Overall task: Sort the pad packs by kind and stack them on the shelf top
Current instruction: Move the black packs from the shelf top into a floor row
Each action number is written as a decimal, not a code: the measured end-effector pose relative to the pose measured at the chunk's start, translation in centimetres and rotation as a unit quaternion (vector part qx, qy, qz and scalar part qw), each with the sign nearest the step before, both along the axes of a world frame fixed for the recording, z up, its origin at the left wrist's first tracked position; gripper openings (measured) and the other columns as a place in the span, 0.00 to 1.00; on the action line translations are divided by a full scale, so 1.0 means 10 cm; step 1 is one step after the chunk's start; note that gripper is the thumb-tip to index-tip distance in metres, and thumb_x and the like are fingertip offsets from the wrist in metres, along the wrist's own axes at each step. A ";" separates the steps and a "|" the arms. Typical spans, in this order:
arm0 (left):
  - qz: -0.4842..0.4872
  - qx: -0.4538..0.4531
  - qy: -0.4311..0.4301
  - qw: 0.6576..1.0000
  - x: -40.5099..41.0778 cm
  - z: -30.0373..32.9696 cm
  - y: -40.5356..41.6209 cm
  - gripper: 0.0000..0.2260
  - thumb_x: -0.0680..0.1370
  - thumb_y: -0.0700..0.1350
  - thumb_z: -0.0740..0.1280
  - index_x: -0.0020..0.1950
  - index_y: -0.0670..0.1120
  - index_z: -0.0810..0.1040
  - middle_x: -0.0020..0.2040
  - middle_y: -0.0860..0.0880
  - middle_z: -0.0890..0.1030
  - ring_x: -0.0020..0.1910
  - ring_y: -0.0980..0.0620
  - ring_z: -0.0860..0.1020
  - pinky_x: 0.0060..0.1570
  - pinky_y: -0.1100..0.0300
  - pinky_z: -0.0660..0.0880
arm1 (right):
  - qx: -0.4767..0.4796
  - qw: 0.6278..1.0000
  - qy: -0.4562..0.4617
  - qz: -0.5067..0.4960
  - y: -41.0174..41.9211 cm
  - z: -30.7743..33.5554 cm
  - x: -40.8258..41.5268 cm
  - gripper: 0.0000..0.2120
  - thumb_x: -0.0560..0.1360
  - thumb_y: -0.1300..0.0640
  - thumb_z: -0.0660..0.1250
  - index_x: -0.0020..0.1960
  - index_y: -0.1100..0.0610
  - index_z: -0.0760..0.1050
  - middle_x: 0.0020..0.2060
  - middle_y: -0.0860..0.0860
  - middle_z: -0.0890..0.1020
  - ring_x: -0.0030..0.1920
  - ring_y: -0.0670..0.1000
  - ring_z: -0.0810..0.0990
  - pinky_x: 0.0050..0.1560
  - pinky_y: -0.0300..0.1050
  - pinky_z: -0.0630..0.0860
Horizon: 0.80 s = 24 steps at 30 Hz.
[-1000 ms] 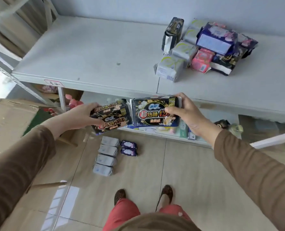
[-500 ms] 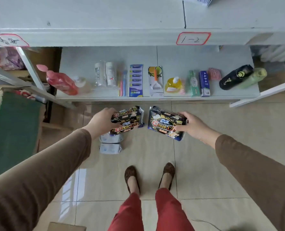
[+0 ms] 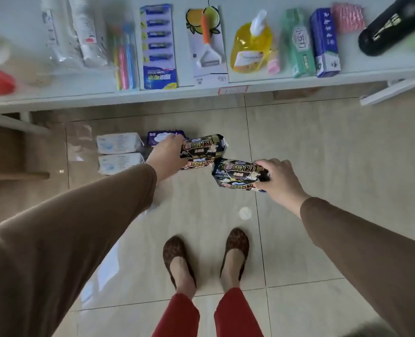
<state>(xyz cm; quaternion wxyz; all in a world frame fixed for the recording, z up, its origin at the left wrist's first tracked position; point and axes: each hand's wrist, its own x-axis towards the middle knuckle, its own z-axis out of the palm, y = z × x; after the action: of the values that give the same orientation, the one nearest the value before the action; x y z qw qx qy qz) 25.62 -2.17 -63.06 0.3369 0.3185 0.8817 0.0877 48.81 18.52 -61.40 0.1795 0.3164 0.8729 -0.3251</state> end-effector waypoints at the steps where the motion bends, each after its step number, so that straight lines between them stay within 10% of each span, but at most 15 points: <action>1: -0.014 0.005 0.008 1.000 -0.02 -0.18 0.10 0.20 0.72 0.45 0.72 0.62 0.42 0.74 0.57 0.41 0.76 0.55 0.40 0.76 0.52 0.50 0.73 | -0.003 1.000 0.009 -0.001 0.02 -0.17 -0.02 0.24 0.70 0.60 0.72 0.64 0.45 0.76 0.52 0.47 0.76 0.52 0.49 0.67 0.46 0.45 0.65; 24: -0.119 0.015 0.125 0.985 -0.58 -2.45 0.69 0.27 0.74 0.48 0.70 0.71 0.50 0.67 0.62 0.44 0.77 0.60 0.40 0.74 0.61 0.46 0.66 | 0.036 0.990 0.109 0.085 -0.01 -2.64 -0.87 0.26 0.70 0.70 0.65 0.66 0.55 0.72 0.60 0.55 0.73 0.48 0.60 0.79 0.41 0.52 0.77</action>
<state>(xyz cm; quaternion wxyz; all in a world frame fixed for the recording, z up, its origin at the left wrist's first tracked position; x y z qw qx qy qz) 19.80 4.75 -87.51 0.2274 0.4348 0.8711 0.0193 40.09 18.46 -87.78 0.0989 0.2100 0.9222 -0.3094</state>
